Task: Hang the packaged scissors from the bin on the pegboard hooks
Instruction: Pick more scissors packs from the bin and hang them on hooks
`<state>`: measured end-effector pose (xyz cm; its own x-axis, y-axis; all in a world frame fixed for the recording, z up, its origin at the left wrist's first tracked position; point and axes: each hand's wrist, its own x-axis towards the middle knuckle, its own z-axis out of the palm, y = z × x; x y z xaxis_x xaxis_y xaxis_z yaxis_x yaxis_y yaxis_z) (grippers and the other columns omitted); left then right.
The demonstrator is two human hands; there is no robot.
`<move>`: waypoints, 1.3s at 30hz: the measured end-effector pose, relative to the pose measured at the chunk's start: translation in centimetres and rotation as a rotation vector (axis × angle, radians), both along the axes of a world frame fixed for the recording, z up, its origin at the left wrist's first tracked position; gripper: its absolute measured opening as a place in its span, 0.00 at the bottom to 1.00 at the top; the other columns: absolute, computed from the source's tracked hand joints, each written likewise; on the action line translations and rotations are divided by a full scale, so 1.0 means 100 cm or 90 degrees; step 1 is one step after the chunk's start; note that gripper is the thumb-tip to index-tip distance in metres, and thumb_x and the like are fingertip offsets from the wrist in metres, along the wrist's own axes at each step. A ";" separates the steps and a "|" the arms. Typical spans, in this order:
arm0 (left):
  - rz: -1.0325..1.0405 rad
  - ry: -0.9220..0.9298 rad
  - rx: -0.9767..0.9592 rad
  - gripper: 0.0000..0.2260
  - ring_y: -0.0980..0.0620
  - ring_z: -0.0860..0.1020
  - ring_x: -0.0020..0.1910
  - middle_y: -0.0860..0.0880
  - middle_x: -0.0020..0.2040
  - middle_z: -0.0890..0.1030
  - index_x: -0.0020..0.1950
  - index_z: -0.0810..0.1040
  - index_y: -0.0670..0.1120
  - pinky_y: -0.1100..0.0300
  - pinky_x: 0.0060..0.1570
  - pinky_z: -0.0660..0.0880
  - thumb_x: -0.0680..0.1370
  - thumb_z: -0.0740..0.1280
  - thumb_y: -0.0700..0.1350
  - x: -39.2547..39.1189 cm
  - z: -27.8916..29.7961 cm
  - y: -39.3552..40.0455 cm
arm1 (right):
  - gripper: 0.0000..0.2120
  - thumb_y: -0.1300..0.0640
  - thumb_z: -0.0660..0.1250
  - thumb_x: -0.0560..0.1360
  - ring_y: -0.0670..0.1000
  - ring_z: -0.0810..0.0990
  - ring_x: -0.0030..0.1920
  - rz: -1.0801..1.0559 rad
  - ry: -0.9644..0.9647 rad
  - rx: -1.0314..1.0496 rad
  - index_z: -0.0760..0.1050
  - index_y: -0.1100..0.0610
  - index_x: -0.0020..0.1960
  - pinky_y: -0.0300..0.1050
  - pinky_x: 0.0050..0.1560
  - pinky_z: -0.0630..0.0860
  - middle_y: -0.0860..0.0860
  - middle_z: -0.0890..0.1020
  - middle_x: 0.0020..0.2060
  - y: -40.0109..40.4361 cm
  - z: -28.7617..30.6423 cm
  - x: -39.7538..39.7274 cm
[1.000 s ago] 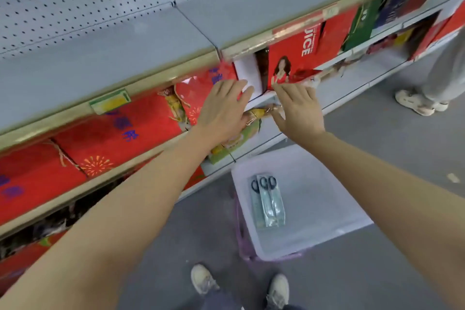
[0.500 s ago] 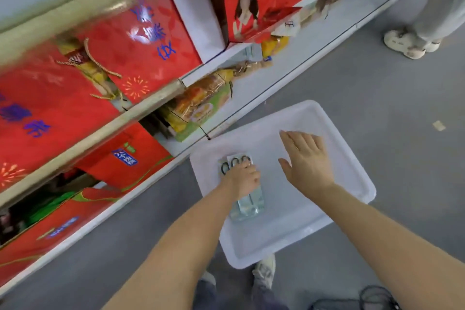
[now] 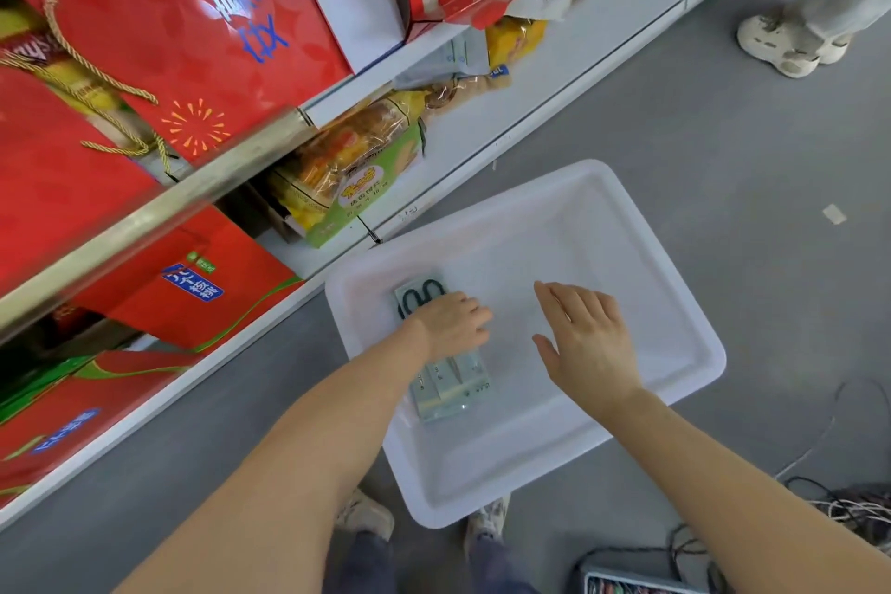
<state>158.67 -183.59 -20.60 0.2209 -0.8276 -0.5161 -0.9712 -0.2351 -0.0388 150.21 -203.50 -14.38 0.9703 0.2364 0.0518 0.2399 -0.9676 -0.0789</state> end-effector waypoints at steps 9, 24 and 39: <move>0.758 0.221 -0.423 0.07 0.46 0.80 0.41 0.48 0.42 0.82 0.50 0.75 0.47 0.54 0.40 0.76 0.76 0.69 0.47 0.019 0.090 0.040 | 0.29 0.61 0.75 0.65 0.60 0.80 0.54 0.063 0.020 -0.039 0.75 0.64 0.65 0.54 0.55 0.74 0.57 0.80 0.55 -0.001 0.003 0.013; 1.280 0.437 -1.170 0.06 0.52 0.83 0.44 0.49 0.44 0.85 0.50 0.80 0.43 0.55 0.48 0.79 0.75 0.71 0.35 -0.024 0.125 0.120 | 0.25 0.58 0.78 0.62 0.55 0.78 0.61 0.772 0.232 -0.378 0.78 0.51 0.59 0.51 0.66 0.70 0.47 0.78 0.63 0.123 -0.093 0.090; 1.333 0.342 -1.257 0.15 0.52 0.83 0.52 0.51 0.53 0.85 0.61 0.77 0.44 0.57 0.49 0.80 0.76 0.70 0.33 -0.041 0.136 0.126 | 0.28 0.48 0.67 0.73 0.58 0.79 0.56 0.296 0.504 -0.122 0.63 0.52 0.70 0.48 0.51 0.74 0.53 0.75 0.62 0.066 -0.061 0.079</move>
